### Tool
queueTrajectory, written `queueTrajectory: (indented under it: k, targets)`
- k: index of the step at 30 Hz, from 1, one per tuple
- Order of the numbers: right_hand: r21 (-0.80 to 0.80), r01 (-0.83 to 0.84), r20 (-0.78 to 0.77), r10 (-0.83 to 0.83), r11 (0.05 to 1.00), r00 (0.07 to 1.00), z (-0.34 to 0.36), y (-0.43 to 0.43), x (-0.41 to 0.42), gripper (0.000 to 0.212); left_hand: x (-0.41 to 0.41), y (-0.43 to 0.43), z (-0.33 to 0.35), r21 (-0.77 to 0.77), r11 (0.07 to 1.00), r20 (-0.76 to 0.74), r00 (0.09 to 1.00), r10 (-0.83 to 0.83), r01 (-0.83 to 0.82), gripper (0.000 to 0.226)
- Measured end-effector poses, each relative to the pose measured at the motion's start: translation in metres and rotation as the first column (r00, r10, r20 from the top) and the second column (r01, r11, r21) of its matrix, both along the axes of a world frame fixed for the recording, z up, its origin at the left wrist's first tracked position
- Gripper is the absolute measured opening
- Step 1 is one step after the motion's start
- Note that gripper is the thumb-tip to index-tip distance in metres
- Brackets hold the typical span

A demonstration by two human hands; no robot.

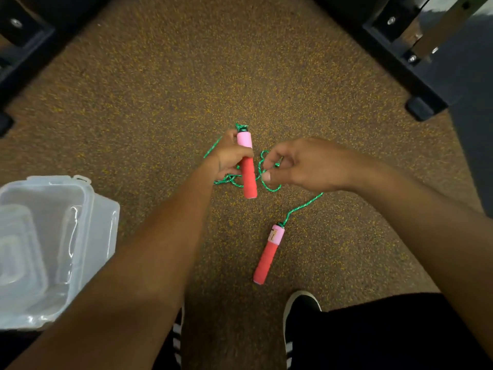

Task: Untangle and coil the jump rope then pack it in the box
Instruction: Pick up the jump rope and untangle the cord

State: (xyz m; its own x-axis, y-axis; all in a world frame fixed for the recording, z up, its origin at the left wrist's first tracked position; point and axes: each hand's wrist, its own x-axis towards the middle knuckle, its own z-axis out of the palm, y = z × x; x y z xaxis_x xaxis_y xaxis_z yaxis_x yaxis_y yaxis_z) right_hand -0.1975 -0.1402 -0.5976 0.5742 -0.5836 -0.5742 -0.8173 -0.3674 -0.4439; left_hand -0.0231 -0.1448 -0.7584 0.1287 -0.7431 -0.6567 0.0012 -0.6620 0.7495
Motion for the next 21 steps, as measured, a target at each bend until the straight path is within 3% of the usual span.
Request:
queueTrajectory:
  k: [4, 8, 11, 12, 15, 19, 21]
  targets:
    - [-0.031, 0.053, 0.003, -0.053, 0.998, 0.999, 0.000, 0.000, -0.006, 0.031, 0.002, 0.028, 0.053, -0.014, 0.993, -0.066, 0.991, -0.116, 0.115, 0.056]
    - [-0.138, 0.074, -0.028, -0.078, 0.988, 0.997, 0.002, -0.001, -0.012, 0.047, -0.001, 0.049, 0.130, -0.044, 0.970, -0.116, 0.963, -0.243, 0.240, 0.030]
    - [-0.113, 0.138, 0.169, -0.117, 0.984, 0.979, 0.022, 0.005, -0.008, 0.068, -0.010, 0.061, 0.199, -0.097, 0.936, -0.014, 0.940, -0.342, 0.339, 0.011]
    - [-0.069, 0.154, 0.307, -0.126, 0.986, 0.943, 0.033, 0.008, -0.005, 0.064, -0.013, 0.066, 0.221, -0.119, 0.921, 0.005, 0.928, -0.372, 0.370, 0.013]
    - [0.068, 0.157, 0.647, -0.164, 0.985, 0.745, 0.069, 0.020, -0.002, 0.024, -0.017, 0.078, 0.286, -0.194, 0.893, 0.012, 0.911, -0.412, 0.407, 0.026]
    - [0.209, 0.208, 0.817, -0.287, 0.956, 0.500, 0.106, 0.036, -0.011, 0.008, -0.017, 0.094, 0.357, -0.265, 0.882, -0.079, 0.902, -0.423, 0.390, 0.057]
    - [0.288, 0.234, 0.824, -0.365, 0.928, 0.433, 0.118, 0.043, -0.019, 0.012, -0.020, 0.100, 0.374, -0.339, 0.891, -0.121, 0.925, -0.359, 0.302, 0.051]
